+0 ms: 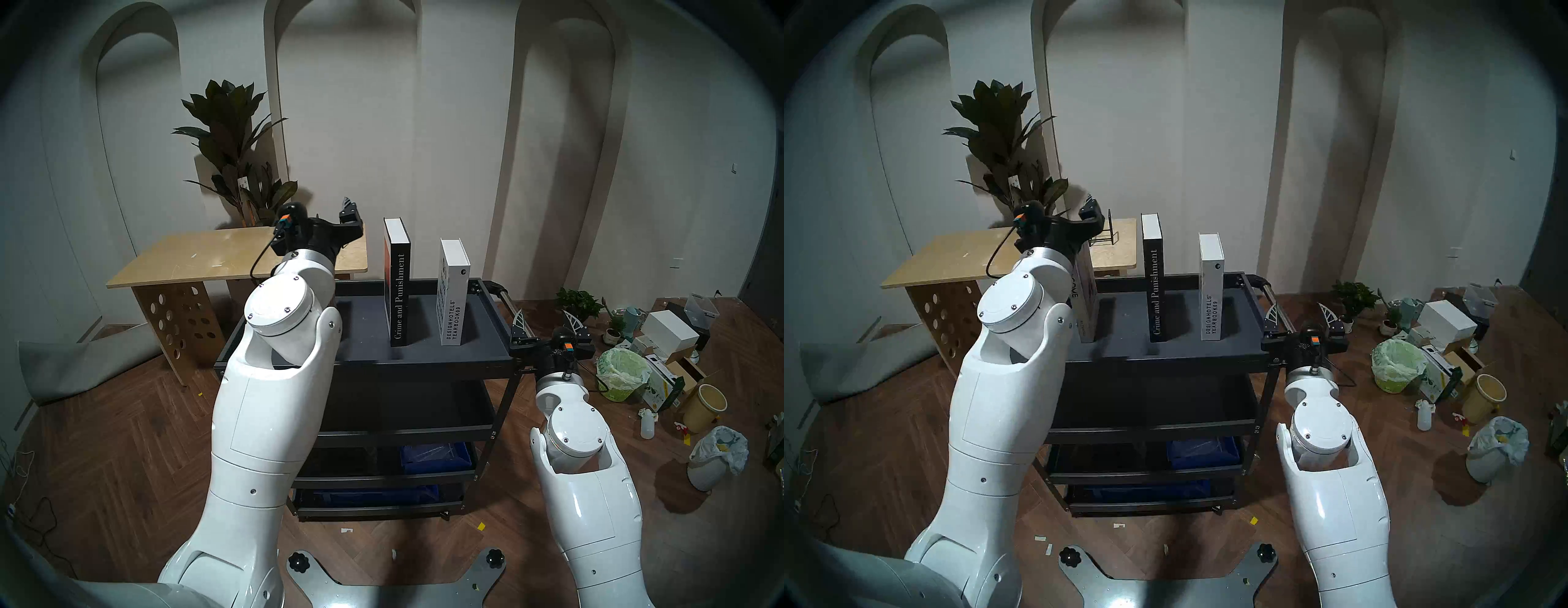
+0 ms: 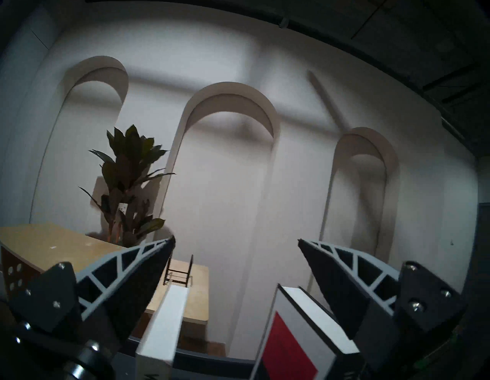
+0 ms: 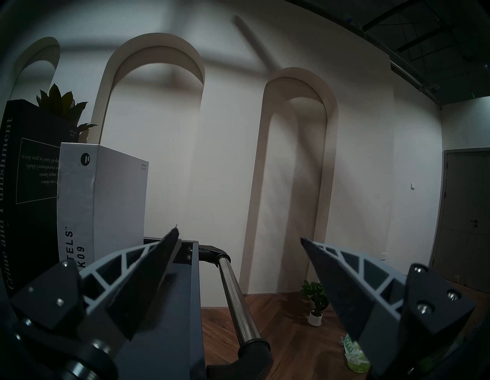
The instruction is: Sort the books onto the shelf by size, largest to the left
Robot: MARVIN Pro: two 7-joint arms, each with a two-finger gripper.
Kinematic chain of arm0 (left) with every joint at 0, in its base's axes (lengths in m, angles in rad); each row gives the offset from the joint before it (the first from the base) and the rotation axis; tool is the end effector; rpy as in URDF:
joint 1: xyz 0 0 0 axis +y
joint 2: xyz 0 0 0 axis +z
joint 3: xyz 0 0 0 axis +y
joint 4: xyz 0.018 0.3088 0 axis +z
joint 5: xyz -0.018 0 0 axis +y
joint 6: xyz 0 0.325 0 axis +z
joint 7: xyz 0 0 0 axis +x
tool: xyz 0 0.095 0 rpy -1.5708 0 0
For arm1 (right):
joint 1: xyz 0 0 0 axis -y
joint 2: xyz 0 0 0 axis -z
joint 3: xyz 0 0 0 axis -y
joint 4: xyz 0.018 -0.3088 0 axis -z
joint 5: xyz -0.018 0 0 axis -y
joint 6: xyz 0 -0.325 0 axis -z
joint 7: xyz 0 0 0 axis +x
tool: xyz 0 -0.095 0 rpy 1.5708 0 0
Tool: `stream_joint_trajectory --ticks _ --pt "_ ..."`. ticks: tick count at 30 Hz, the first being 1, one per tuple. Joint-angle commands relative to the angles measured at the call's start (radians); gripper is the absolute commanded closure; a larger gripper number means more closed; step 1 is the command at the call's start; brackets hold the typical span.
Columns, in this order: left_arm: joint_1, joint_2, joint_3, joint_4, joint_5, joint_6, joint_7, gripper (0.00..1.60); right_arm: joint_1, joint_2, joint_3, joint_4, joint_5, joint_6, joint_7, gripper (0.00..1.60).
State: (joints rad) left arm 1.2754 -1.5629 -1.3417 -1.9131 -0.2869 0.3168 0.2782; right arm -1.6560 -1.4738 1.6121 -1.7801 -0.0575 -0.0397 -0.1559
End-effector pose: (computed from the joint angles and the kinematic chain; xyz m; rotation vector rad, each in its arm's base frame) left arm 0.4626 -0.0779 -0.0900 1.7777 0.1754 2.2919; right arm 0.4083 -0.0549 -0.2664 1.8660 -0.0364 2.2314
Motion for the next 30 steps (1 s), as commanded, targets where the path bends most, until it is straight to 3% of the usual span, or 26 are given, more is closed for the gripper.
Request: stream_joint_trajectory --ticks 1,4,6,9,11,20,30 --pt "0.051 -0.046 0.076 -0.112 0.020 0.111 0.067 0.00 0.012 0.015 0.024 -0.019 0.028 -0.020 0.020 0.00" --pt "0.080 -0.052 0.123 -0.162 0.054 0.187 0.152 0.00 0.006 0.026 0.042 -0.021 0.052 -0.030 0.041 0.00" --pt "0.079 -0.052 0.135 -0.160 0.065 0.198 0.159 0.00 0.005 0.029 0.047 -0.022 0.057 -0.032 0.046 0.00" --pt "0.051 -0.069 0.203 -0.120 0.107 0.259 0.239 0.00 0.000 0.048 0.076 -0.026 0.079 -0.044 0.067 0.00" --pt "0.029 -0.079 0.244 -0.085 0.127 0.261 0.282 0.00 -0.002 0.056 0.091 -0.026 0.088 -0.049 0.076 0.00" --pt "-0.058 -0.127 0.364 0.097 0.201 0.218 0.394 0.00 -0.038 0.072 0.145 -0.030 0.134 -0.066 0.112 0.00" --pt "-0.109 -0.161 0.388 0.233 0.259 0.142 0.471 0.00 -0.073 0.077 0.186 -0.037 0.174 -0.081 0.139 0.00"
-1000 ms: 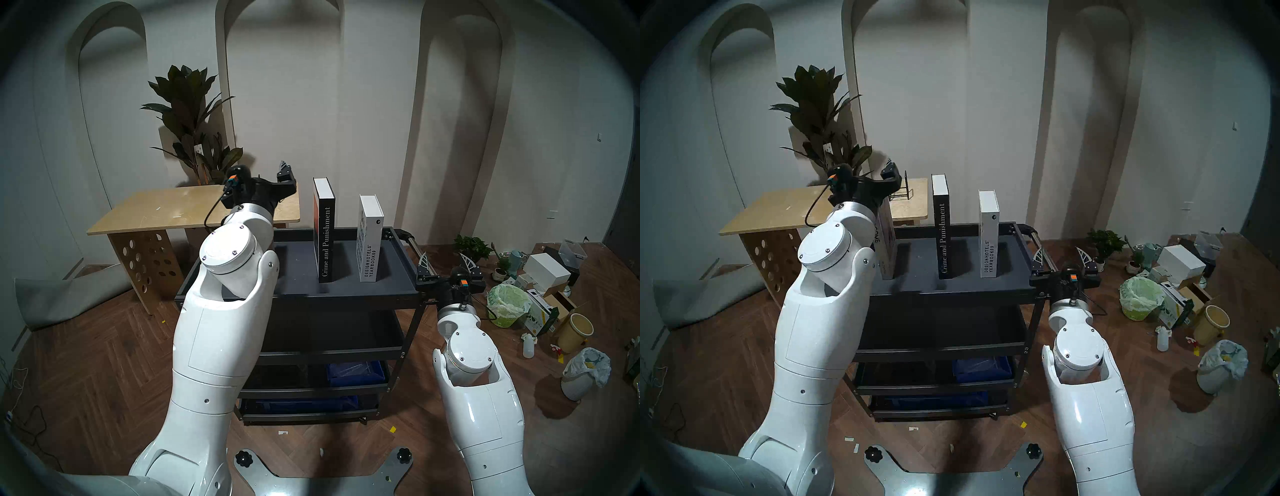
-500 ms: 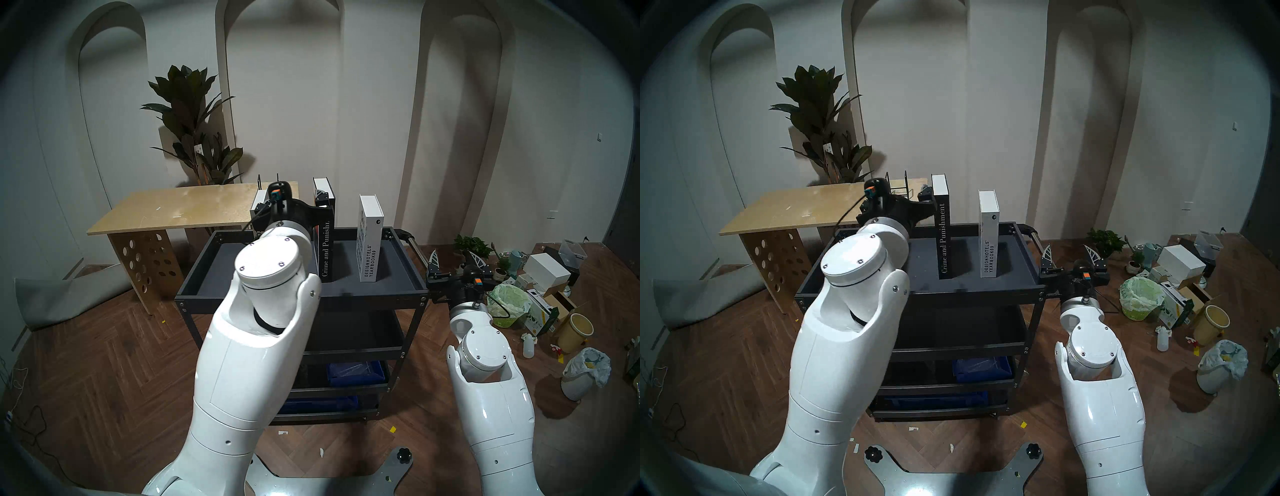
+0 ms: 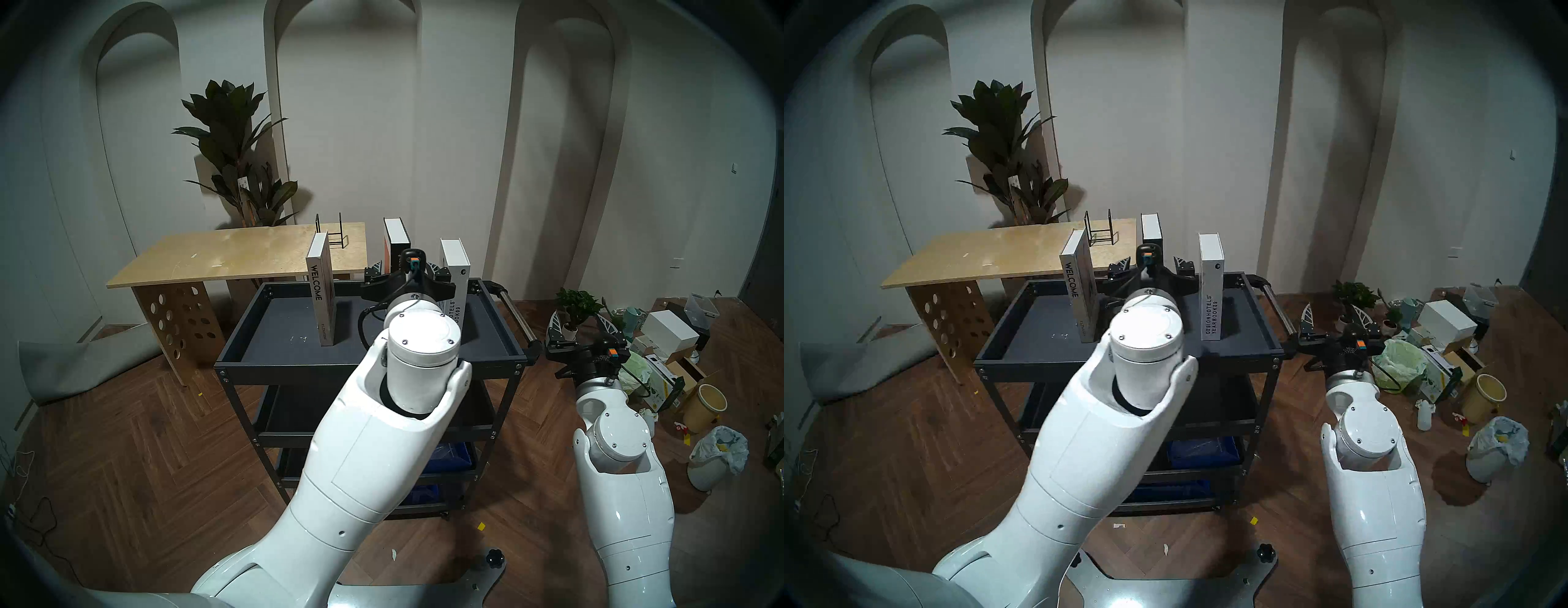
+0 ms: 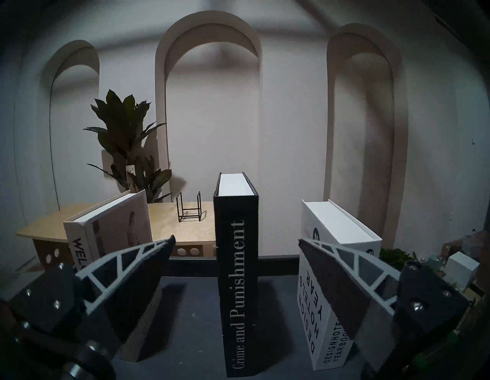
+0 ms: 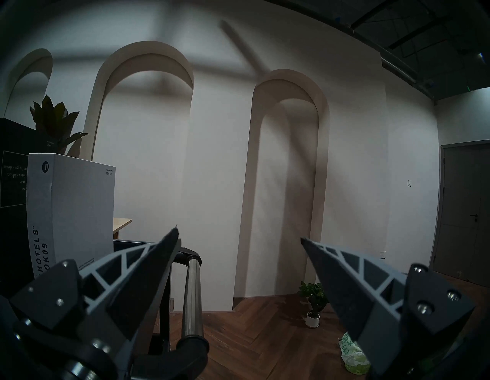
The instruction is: Sort the books onto the shelf by size, largest to the left
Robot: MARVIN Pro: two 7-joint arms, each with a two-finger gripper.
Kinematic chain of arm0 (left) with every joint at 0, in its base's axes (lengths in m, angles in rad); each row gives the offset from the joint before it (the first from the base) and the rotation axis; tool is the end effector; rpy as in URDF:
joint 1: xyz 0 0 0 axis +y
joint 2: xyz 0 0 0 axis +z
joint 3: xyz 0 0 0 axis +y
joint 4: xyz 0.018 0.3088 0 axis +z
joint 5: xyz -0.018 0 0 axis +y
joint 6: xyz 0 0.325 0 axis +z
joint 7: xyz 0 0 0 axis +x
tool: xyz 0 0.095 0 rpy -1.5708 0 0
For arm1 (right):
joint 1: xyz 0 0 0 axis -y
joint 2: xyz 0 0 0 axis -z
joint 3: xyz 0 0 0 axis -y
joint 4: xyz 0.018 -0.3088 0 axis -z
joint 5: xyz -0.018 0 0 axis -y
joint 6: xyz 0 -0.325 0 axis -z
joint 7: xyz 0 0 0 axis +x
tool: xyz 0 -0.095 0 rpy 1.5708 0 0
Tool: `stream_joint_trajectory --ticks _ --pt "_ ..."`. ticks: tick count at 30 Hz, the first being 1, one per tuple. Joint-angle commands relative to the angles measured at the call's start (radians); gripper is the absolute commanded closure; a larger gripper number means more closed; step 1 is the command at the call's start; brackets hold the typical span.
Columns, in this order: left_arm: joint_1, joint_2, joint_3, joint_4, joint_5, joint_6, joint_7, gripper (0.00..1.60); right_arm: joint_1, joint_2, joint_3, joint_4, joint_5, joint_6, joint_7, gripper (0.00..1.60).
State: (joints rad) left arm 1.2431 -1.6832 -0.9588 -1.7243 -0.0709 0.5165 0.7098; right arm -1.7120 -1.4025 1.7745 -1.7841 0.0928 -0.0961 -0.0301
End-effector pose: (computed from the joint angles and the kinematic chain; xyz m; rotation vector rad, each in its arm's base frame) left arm 0.4413 -0.2203 -0.1498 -2.1695 -0.0160 -2.1618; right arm 0.3865 -0.1277 -0.2676 1.8576 -0.0800 2.2602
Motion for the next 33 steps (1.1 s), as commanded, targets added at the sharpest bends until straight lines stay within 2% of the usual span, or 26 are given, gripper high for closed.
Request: stream_joint_trajectory --ticks 1,7,18,25,33 --pt "-0.080 -0.042 0.003 0.051 0.043 -0.063 0.042 0.00 -0.020 0.006 0.026 -0.034 0.026 -0.026 0.015 0.00" --pt "-0.095 -0.051 -0.008 0.082 0.036 -0.080 0.049 0.00 -0.032 0.003 0.034 -0.042 0.036 -0.031 0.022 0.00" --pt "-0.156 -0.055 -0.032 0.205 0.043 -0.163 0.052 0.00 -0.050 -0.005 0.040 -0.056 0.043 -0.036 0.019 0.00" --pt "-0.204 -0.064 -0.052 0.292 0.038 -0.201 0.041 0.00 -0.053 -0.011 0.041 -0.057 0.040 -0.036 0.011 0.00" --pt "-0.234 -0.065 -0.076 0.349 0.026 -0.235 0.009 0.00 -0.048 -0.016 0.033 -0.051 0.031 -0.034 -0.005 0.00"
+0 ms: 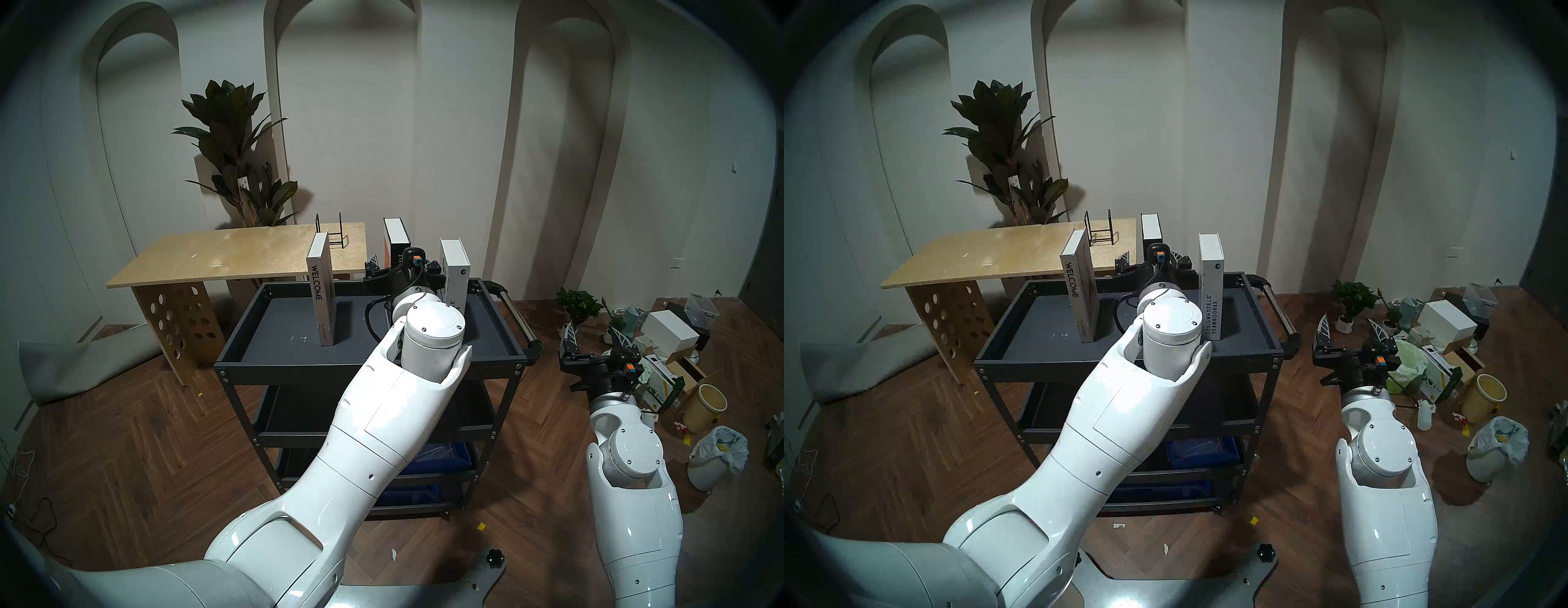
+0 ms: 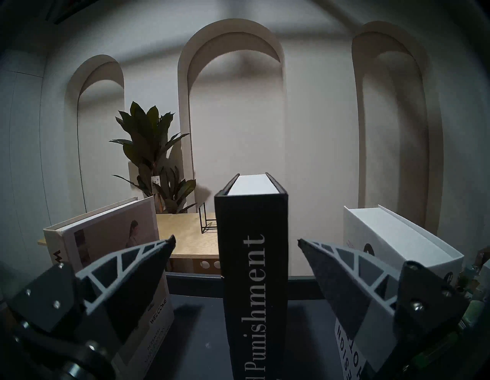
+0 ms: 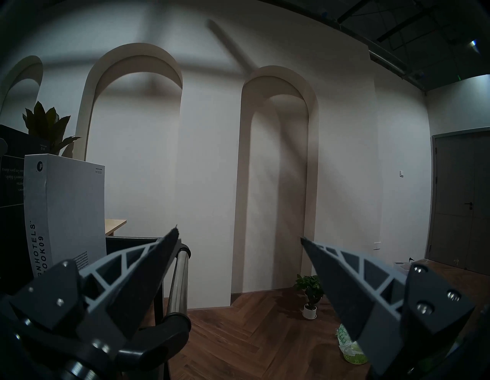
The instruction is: Sort the books onto the shelf by size, largest to the left
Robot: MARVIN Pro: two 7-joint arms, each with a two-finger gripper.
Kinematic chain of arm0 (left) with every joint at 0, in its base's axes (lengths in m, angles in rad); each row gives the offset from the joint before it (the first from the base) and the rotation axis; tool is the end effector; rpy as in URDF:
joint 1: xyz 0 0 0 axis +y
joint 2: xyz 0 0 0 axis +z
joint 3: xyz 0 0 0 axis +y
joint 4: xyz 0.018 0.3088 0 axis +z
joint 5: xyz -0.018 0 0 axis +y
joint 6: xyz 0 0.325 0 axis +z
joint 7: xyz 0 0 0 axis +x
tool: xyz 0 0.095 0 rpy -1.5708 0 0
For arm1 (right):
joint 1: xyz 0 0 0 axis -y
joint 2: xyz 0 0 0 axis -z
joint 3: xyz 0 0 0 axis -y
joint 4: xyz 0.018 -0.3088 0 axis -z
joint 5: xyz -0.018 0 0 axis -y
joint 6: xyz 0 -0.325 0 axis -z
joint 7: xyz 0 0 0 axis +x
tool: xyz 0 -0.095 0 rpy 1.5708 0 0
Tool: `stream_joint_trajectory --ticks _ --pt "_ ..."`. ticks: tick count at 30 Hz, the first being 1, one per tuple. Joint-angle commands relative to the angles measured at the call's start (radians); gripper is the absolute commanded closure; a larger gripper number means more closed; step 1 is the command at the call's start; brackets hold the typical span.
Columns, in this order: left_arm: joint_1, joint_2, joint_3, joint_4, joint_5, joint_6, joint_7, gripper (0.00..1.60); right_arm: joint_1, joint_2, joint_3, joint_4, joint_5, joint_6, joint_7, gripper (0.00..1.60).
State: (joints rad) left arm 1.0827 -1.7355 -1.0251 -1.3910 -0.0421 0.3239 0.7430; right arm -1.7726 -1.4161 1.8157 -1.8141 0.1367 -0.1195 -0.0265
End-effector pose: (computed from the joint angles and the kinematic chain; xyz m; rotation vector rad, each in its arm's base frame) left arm 0.5106 -0.2181 -0.1711 -2.0521 -0.1129 -2.1466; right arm 0.3654 -0.1392 -0.2744 1.8583 -0.1500 2.2611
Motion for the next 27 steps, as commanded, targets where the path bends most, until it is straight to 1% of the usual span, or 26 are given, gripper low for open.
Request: stream_joint_trajectory --ticks 1,4,9,14,16,18,21,22,27 --pt "-0.076 -0.009 -0.010 0.021 -0.003 -0.046 -0.033 0.00 0.013 -0.003 -0.009 -0.021 -0.015 -0.011 -0.010 0.00" --pt "-0.087 0.002 -0.012 0.047 -0.009 -0.072 -0.067 0.00 0.014 -0.006 -0.014 -0.021 -0.023 -0.010 -0.017 0.00" --pt "-0.101 0.003 -0.035 0.079 -0.026 -0.091 -0.105 0.00 0.014 -0.011 -0.023 -0.020 -0.037 -0.009 -0.029 0.00" --pt "-0.107 0.011 -0.042 0.094 -0.031 -0.111 -0.127 0.16 0.014 -0.014 -0.029 -0.021 -0.046 -0.007 -0.040 0.00" --pt "-0.109 0.013 -0.044 0.100 -0.033 -0.116 -0.133 0.43 0.015 -0.015 -0.032 -0.021 -0.050 -0.008 -0.045 0.00" --pt "-0.110 0.015 -0.047 0.103 -0.036 -0.121 -0.139 0.55 0.016 -0.017 -0.034 -0.021 -0.053 -0.008 -0.049 0.00" --pt "-0.108 0.022 -0.050 0.100 -0.042 -0.122 -0.151 1.49 0.019 -0.018 -0.039 -0.020 -0.058 -0.008 -0.055 0.00" --pt "-0.106 0.023 -0.051 0.099 -0.042 -0.123 -0.153 1.60 0.020 -0.019 -0.041 -0.019 -0.060 -0.008 -0.057 0.00" --pt "-0.092 0.044 -0.051 0.053 -0.038 -0.122 -0.162 1.60 0.030 -0.019 -0.050 -0.015 -0.068 -0.006 -0.064 0.00"
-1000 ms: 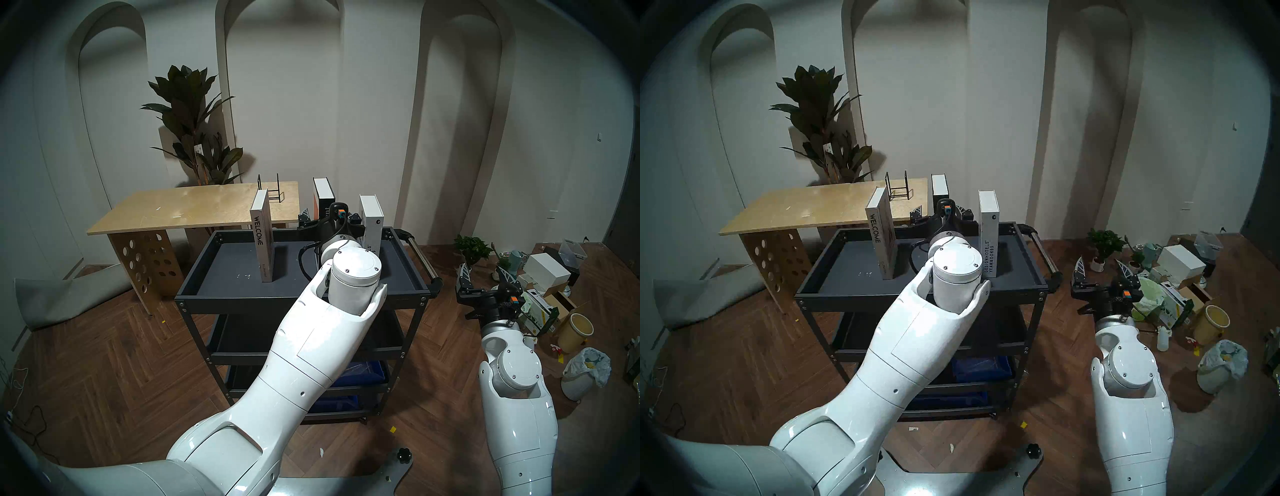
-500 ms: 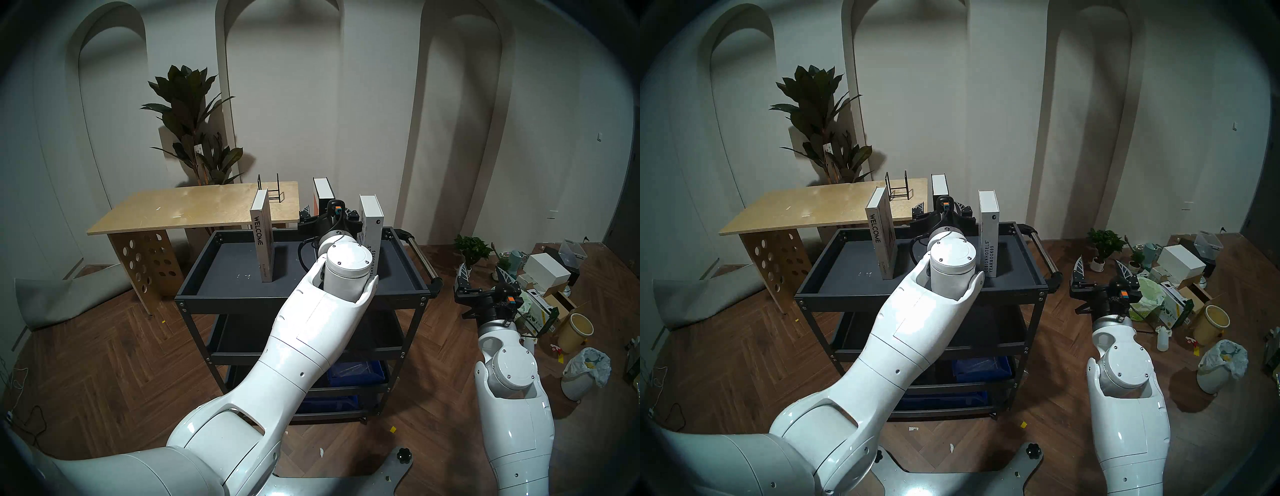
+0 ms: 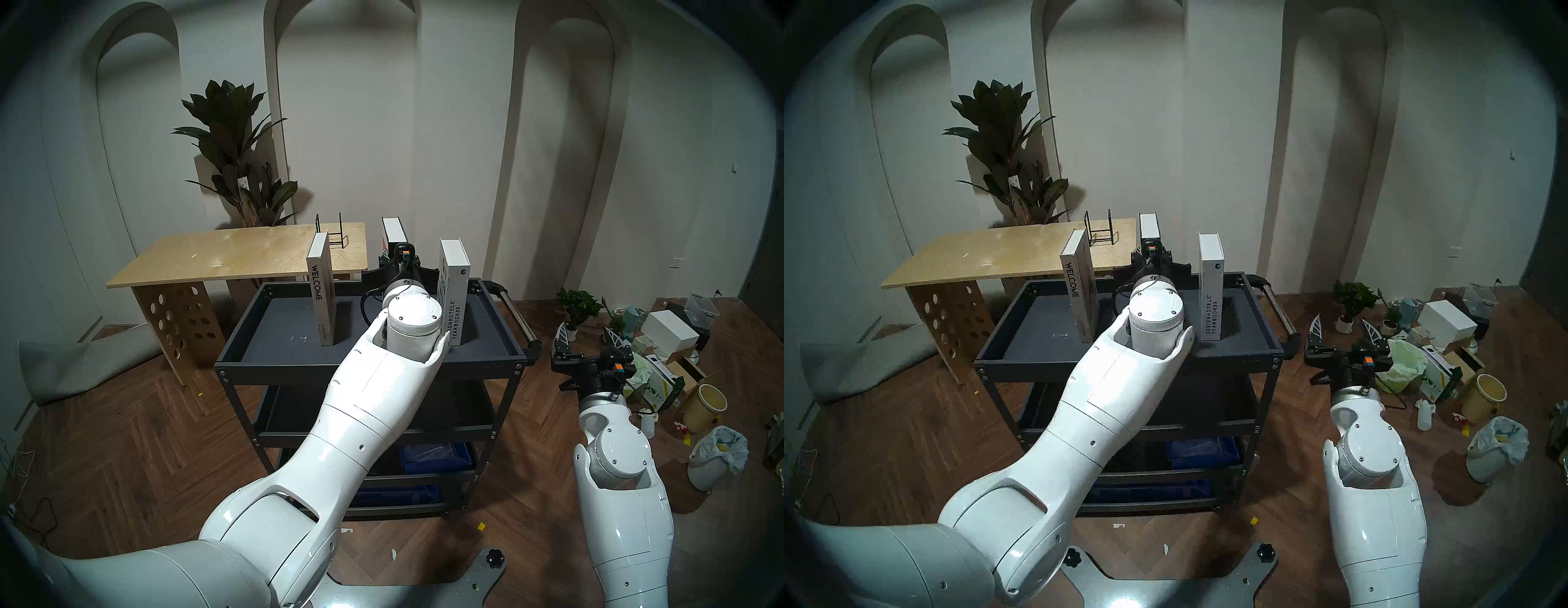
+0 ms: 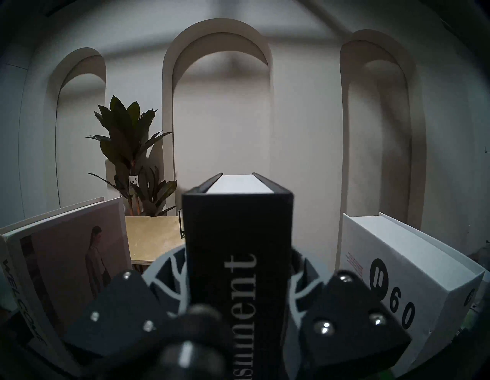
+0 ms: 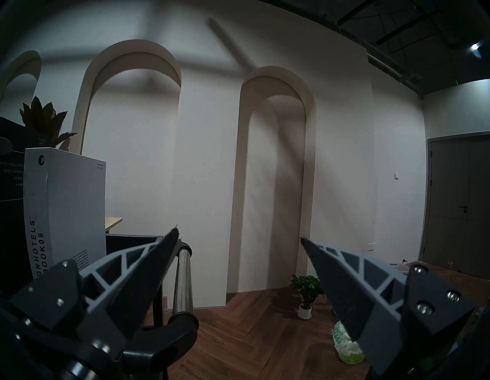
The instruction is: Sort the books onto the shelf by size, largest to the left
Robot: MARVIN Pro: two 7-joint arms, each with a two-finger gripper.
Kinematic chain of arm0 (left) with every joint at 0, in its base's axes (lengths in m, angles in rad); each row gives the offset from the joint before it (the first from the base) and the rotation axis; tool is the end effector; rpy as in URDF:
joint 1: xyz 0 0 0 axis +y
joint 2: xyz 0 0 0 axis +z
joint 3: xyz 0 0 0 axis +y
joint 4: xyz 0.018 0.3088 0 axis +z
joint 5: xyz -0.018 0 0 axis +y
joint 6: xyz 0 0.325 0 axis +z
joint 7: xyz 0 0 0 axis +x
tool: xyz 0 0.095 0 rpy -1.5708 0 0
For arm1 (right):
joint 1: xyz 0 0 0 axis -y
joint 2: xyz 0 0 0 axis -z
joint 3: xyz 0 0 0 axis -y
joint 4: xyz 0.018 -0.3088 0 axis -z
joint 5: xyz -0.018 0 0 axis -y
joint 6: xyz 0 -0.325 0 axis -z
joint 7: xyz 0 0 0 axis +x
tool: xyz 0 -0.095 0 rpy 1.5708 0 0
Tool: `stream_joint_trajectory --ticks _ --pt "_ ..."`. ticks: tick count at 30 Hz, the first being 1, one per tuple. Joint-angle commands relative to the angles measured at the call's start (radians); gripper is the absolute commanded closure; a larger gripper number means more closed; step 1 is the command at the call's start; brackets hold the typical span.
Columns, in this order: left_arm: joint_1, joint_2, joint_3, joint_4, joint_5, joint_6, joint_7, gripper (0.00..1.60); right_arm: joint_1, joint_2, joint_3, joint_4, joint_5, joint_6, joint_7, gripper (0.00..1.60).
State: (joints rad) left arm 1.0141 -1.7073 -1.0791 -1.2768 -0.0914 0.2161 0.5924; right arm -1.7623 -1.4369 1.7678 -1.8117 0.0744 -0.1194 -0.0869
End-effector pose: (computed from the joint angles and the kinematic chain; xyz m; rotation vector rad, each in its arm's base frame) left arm 0.5458 -0.2012 -0.1785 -2.0935 -0.0541 -2.2381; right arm 0.3706 -0.1204 -0.2773 1.8413 -0.1458 2.2366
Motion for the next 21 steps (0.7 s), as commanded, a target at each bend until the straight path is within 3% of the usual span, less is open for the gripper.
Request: stream_joint_trajectory --ticks 1,21 --pt "-0.021 0.017 -0.001 -0.077 0.009 -0.009 -0.012 1.60 0.022 0.002 -0.004 -0.017 -0.006 -0.006 -0.004 0.00" --pt "-0.110 0.079 -0.033 -0.320 0.069 -0.070 -0.021 1.60 0.084 -0.005 -0.064 0.038 -0.017 0.000 -0.011 0.00"
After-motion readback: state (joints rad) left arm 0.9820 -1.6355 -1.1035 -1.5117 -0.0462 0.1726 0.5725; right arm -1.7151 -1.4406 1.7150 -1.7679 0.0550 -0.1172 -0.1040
